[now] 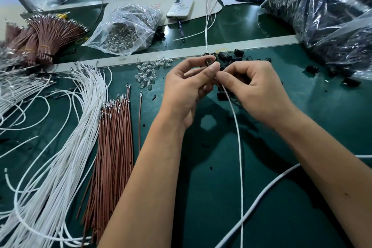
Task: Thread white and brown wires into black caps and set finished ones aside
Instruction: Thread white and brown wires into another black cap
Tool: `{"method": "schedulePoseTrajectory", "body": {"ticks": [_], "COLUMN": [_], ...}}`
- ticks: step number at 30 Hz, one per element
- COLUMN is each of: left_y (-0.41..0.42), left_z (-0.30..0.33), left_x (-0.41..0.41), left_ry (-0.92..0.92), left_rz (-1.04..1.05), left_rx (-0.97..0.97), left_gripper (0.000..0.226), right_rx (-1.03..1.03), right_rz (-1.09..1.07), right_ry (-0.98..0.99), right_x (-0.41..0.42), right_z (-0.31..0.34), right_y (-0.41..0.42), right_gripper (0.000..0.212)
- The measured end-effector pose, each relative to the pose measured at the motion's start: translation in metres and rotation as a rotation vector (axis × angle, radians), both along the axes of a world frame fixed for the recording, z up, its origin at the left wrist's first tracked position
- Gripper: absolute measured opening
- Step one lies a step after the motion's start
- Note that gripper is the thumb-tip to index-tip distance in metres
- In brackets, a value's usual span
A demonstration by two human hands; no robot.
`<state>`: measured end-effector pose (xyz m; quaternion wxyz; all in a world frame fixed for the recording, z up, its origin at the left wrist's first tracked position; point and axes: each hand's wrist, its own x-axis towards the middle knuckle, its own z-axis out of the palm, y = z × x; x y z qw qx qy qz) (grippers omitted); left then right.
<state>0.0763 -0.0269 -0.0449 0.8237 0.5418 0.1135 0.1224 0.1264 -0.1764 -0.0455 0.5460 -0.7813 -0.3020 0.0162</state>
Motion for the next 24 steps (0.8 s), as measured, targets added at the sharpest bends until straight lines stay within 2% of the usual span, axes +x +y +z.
{"method": "schedulePoseTrajectory", "body": {"ticks": [3,5,8,13,15,17,19,22,24], "left_y": [0.0022,0.0040,0.0046,0.0046,0.0045,0.0037,0.0018,-0.0002,-0.0013], "left_z": [0.0002,0.0000,-0.0010,-0.0035,-0.0042,-0.0051,-0.0054,-0.0047,-0.0031], "left_x": [0.0013,0.0014,0.0016,0.0017,0.0017,0.0030,0.0045,0.0045,0.0038], "left_ry": [0.033,0.060,0.082,0.077,0.074,0.073,0.071,0.065,0.058], "left_rz": [-0.004,-0.015,-0.052,-0.108,-0.123,-0.112,-0.111,-0.134,-0.158], "left_rx": [-0.130,-0.139,-0.120,-0.145,-0.138,-0.158,-0.212,-0.313,-0.386], "left_gripper": [0.010,0.015,0.010,0.014,0.019,0.015,0.012,0.023,0.019], "right_rx": [-0.031,-0.057,-0.080,-0.170,-0.148,-0.103,-0.032,0.053,0.122], "right_rz": [0.021,0.030,0.047,0.082,0.088,0.101,0.128,0.180,0.223], "right_ry": [-0.007,-0.010,0.014,0.018,0.012,0.027,0.073,0.139,0.198], "right_x": [-0.0004,-0.0013,-0.0006,0.0013,0.0021,0.0023,0.0024,0.0026,0.0028], "right_z": [0.0020,0.0025,0.0017,0.0007,0.0014,0.0013,0.0001,-0.0007,-0.0015], "right_y": [-0.0012,-0.0013,-0.0015,-0.0011,-0.0020,-0.0029,-0.0033,-0.0029,-0.0022], "right_gripper": [0.021,0.023,0.025,0.039,0.041,0.039,0.040,0.037,0.035]}}
